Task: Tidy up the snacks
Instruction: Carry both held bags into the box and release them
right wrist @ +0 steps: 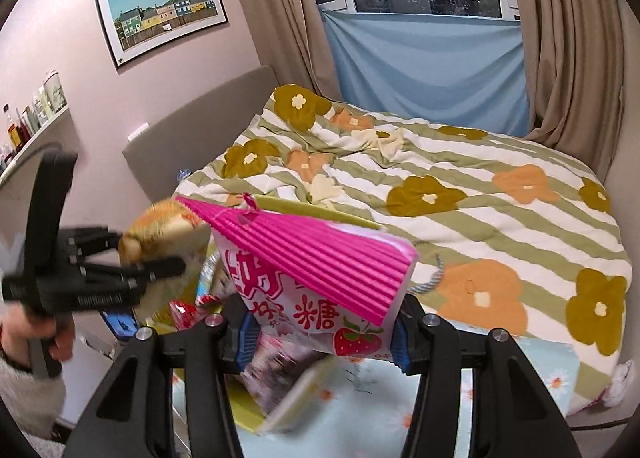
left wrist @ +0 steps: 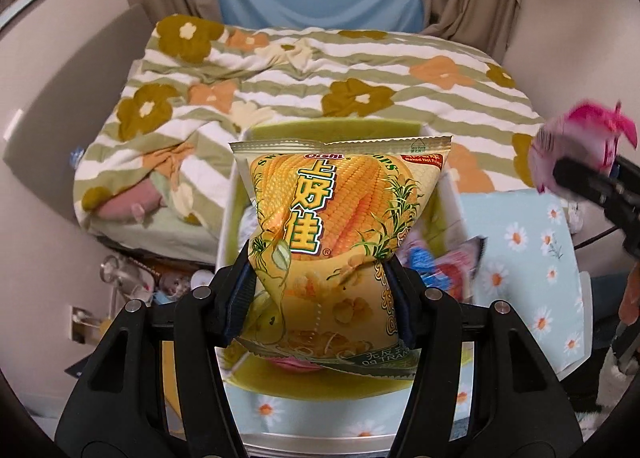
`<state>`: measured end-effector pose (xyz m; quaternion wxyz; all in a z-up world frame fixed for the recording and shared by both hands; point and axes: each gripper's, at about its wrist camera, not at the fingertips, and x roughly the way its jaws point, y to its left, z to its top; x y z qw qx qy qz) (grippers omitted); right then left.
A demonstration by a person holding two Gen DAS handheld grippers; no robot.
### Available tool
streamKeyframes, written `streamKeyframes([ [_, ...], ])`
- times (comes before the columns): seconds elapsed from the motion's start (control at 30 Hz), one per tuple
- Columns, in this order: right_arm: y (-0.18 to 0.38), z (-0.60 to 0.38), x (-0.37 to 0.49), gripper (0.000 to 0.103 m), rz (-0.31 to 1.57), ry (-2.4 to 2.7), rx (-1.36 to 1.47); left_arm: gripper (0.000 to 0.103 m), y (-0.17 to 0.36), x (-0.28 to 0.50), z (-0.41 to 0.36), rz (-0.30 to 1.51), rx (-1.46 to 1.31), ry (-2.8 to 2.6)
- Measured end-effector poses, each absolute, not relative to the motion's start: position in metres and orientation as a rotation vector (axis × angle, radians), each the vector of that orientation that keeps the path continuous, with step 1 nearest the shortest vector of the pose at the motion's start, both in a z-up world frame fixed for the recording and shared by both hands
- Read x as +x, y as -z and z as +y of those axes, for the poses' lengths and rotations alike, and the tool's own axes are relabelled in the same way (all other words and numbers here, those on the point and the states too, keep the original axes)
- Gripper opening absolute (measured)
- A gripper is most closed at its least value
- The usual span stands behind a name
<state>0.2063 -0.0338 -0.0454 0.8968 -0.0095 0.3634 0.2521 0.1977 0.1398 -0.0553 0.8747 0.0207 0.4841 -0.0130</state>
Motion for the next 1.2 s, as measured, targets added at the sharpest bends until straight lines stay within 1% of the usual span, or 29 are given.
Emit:
streamKeyframes([
  [0.03, 0.047, -0.023, 0.208, 0.049, 0.758, -0.517, -0.012, 0.056, 0.06, 0.197, 0.143, 1.015, 0.039, 0.036],
  [0.07, 0.049, -0.016, 0.211, 0.049, 0.763, -0.512, -0.01, 0.06, 0.067, 0.197, 0.149, 1.011, 0.027, 0.052],
  [0.13, 0.053, -0.003, 0.213, 0.049, 0.772, -0.498, -0.011, 0.085, 0.076, 0.2, 0.155, 1.003, 0.018, 0.062],
  [0.17, 0.054, 0.003, 0.214, 0.049, 0.777, -0.49, -0.01, 0.103, 0.079, 0.198, 0.158, 0.991, 0.018, 0.06],
  [0.23, 0.06, 0.012, 0.213, 0.049, 0.789, -0.468, -0.003, 0.103, 0.082, 0.195, 0.164, 0.964, 0.017, 0.074],
  [0.37, 0.071, 0.019, 0.211, 0.049, 0.815, -0.415, 0.026, 0.103, 0.09, 0.195, 0.177, 0.967, 0.008, 0.12],
  [0.53, 0.071, 0.024, 0.212, 0.049, 0.832, -0.365, 0.035, 0.103, 0.085, 0.193, 0.184, 0.955, -0.026, 0.155],
  [0.7, 0.069, 0.032, 0.235, 0.049, 0.851, -0.337, 0.052, 0.103, 0.084, 0.203, 0.188, 0.949, -0.027, 0.154],
  [1.0, 0.091, 0.041, 0.288, 0.051, 0.904, -0.27, 0.068, 0.103, 0.091, 0.213, 0.194, 0.952, -0.007, 0.144],
  [1.03, 0.095, 0.042, 0.291, 0.053, 0.908, -0.257, 0.067, 0.103, 0.093, 0.213, 0.195, 0.954, -0.01, 0.146],
  [1.07, 0.1, 0.043, 0.293, 0.065, 0.911, -0.245, 0.072, 0.103, 0.094, 0.214, 0.197, 0.957, -0.014, 0.149],
  [1.1, 0.103, 0.043, 0.293, 0.089, 0.914, -0.236, 0.077, 0.103, 0.095, 0.214, 0.197, 0.958, -0.014, 0.15],
  [1.13, 0.104, 0.044, 0.292, 0.099, 0.91, -0.23, 0.081, 0.103, 0.096, 0.215, 0.199, 0.96, -0.014, 0.151],
  [1.17, 0.105, 0.044, 0.291, 0.103, 0.899, -0.222, 0.082, 0.103, 0.098, 0.216, 0.201, 0.962, -0.012, 0.152],
  [1.2, 0.105, 0.044, 0.287, 0.103, 0.884, -0.212, 0.078, 0.103, 0.099, 0.216, 0.201, 0.962, -0.011, 0.152],
])
